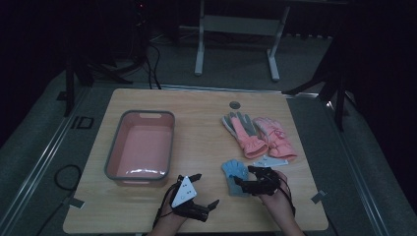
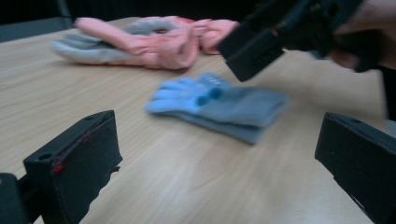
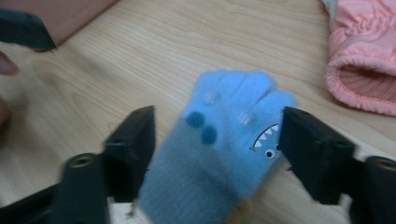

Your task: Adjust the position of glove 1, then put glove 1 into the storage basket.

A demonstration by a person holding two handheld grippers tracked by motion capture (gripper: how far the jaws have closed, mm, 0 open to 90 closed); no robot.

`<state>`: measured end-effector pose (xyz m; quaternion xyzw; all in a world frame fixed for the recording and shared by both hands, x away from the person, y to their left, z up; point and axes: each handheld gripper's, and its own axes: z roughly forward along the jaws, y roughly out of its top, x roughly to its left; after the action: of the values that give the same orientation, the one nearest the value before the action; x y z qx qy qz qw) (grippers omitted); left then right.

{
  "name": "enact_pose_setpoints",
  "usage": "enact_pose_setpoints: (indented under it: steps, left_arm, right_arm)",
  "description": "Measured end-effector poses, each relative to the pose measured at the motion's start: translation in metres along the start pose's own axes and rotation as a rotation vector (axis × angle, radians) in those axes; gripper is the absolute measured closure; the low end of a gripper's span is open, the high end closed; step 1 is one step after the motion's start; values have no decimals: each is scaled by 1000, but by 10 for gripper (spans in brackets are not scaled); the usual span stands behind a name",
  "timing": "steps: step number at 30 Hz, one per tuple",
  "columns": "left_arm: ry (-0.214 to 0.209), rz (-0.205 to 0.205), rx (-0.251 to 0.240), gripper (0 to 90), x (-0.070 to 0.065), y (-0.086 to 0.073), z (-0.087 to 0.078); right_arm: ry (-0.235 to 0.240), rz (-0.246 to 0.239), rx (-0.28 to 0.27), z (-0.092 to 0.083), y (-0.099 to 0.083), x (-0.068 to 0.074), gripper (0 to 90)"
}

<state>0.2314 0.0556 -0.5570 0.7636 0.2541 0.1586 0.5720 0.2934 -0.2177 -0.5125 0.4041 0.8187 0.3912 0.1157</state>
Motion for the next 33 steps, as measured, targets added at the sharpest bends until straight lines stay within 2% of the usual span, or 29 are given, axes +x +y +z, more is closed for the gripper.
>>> enact_pose_setpoints:
  steps: [3,5,7,8,12,13,14,15,17,18,19,21,25,26,27,28,29,30,33]
  left_arm:
    - [-54,-13,31,1,-3,4,4]
    - [-58,8,75,1,-5,6,8]
    - [-60,35,118,1,-6,8,13]
    - [-75,30,144,1,-6,9,15]
    - [-116,-6,166,2,-4,17,24]
    - [-136,-7,176,2,-4,20,27]
    - [-136,-7,176,1,-4,20,27]
    - [-164,17,184,1,-6,25,32]
    - [-156,65,190,1,-11,31,38]
    - [-156,65,190,1,-11,31,38]
    - [-174,104,205,1,-14,37,43]
    - [-211,121,199,1,-14,40,49]
    - [-229,194,218,2,-15,44,60]
    - [-238,203,213,31,-14,44,61]
    - [-238,203,213,106,-14,44,61]
    - [-243,226,216,130,-13,44,64]
    - [-249,236,228,131,-13,44,66]
    - [-259,255,240,158,-12,44,68]
    - [-249,329,267,246,-14,42,72]
  right_arm:
    - [42,15,-27,-3,0,-8,155]
    - [50,11,-13,-3,-1,-13,147]
    - [52,17,-24,-3,-4,-19,161]
    - [55,12,-20,-3,-5,-21,150]
    - [66,21,-46,-9,-7,-27,140]
    - [57,27,-35,-11,-7,-28,140]
    - [60,49,-19,-12,-7,-29,139]
    - [71,64,-21,-14,-7,-32,138]
    - [94,82,-12,-16,-5,-35,137]
    - [94,82,-12,-16,-5,-35,137]
    - [102,92,-15,-18,-3,-37,128]
    - [112,112,-22,-18,0,-38,125]
    - [142,112,-15,-17,6,-41,151]
    - [151,117,-8,-15,7,-42,186]
    - [151,117,-8,-15,7,-42,186]
    - [172,139,6,-11,10,-44,268]
    - [168,139,15,-8,11,-44,296]
    - [160,139,23,-5,12,-44,336]
    - [147,162,44,6,13,-45,386]
